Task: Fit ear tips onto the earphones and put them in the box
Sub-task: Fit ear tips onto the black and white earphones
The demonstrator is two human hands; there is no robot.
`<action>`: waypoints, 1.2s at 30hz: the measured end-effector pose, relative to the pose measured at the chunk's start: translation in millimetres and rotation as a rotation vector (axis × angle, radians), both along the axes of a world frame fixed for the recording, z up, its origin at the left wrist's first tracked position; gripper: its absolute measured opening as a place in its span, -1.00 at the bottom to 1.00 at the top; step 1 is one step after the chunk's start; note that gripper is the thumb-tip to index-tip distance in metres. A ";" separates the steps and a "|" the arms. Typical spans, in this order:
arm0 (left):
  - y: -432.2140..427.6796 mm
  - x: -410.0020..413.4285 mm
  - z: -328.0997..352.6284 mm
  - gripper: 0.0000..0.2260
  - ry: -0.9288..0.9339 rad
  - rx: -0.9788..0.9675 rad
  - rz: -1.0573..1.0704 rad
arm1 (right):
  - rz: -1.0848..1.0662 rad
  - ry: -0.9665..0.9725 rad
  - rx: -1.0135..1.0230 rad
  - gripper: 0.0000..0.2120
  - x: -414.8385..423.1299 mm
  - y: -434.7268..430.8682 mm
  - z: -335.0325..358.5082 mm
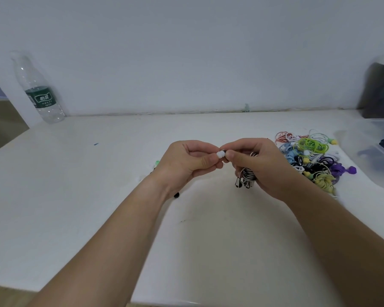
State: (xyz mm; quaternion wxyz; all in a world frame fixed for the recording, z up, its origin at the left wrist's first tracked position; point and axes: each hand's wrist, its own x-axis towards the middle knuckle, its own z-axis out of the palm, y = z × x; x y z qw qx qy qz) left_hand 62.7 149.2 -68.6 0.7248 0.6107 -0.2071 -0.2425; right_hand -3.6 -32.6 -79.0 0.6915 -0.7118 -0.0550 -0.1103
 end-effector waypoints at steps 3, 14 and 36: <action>-0.7 -0.5 -0.8 -0.81 -0.011 0.007 0.013 | -0.071 -0.050 -0.102 -0.89 -0.8 0.8 1.3; -0.8 0.6 -1.5 -0.89 -0.042 0.019 0.066 | -0.179 -0.047 -0.106 -0.90 1.9 6.4 -3.1; 0.9 1.2 -1.4 -0.87 -0.039 0.015 0.019 | -0.097 -0.008 -0.061 -0.90 0.6 0.2 0.4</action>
